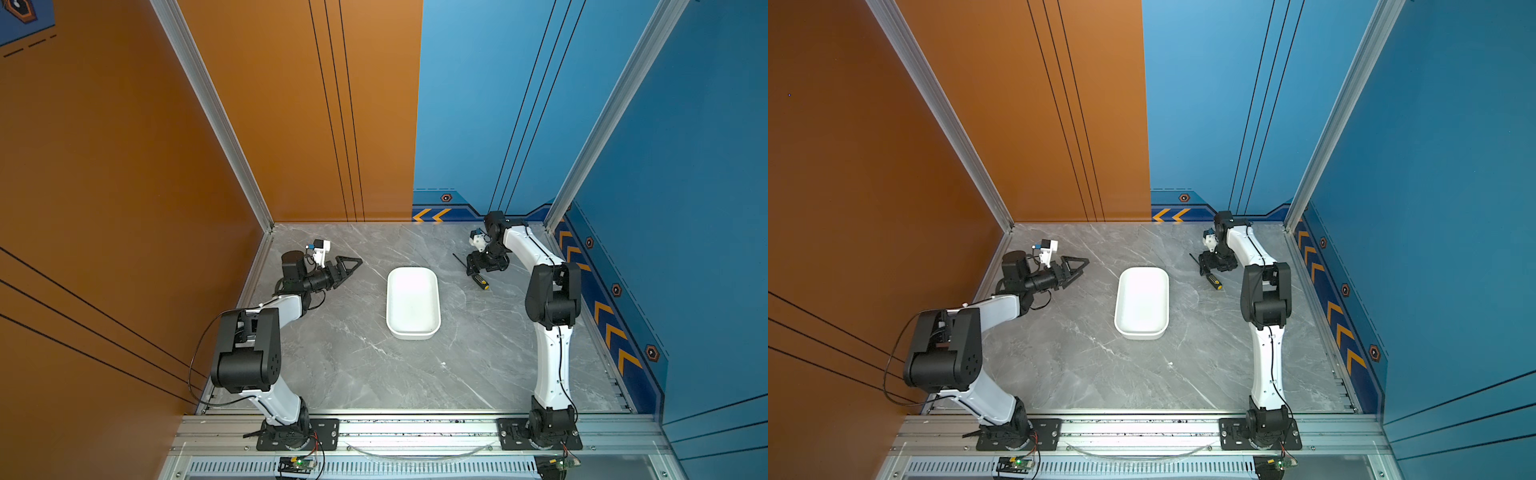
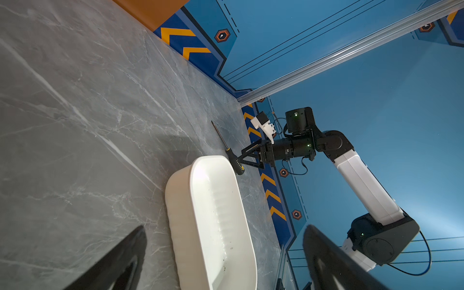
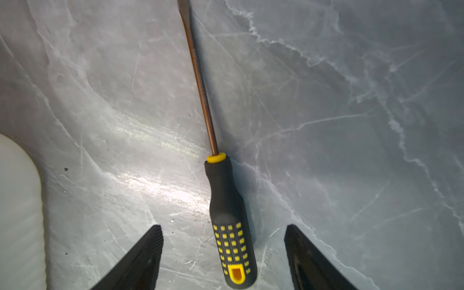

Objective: Put the screwdriver in the bin

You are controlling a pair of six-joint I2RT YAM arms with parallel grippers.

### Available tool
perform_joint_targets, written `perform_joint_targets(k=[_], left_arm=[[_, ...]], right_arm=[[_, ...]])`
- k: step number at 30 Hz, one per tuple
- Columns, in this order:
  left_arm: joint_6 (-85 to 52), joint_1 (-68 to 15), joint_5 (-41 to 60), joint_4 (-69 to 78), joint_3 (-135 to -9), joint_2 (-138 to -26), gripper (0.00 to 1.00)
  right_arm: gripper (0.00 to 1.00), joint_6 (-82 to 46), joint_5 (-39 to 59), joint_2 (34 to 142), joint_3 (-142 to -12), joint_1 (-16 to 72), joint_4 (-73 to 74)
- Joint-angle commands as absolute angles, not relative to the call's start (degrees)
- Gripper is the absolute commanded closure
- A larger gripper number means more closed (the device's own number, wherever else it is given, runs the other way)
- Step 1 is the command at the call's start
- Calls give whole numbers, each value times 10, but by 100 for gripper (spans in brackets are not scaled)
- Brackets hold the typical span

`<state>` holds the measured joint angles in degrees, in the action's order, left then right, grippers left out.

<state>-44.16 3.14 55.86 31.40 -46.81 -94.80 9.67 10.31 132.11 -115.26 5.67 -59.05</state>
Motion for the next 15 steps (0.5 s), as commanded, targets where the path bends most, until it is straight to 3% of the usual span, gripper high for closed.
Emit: perform_joint_targets(k=[1,15], left_arm=[[-398,25,545,258,-491,-927,2],[-376,20,539,215,-499,-920,2]], right_arm=[[26,102,100,1339,-1166,56,-600],[29,98,96,1357,-1166,55,-599]])
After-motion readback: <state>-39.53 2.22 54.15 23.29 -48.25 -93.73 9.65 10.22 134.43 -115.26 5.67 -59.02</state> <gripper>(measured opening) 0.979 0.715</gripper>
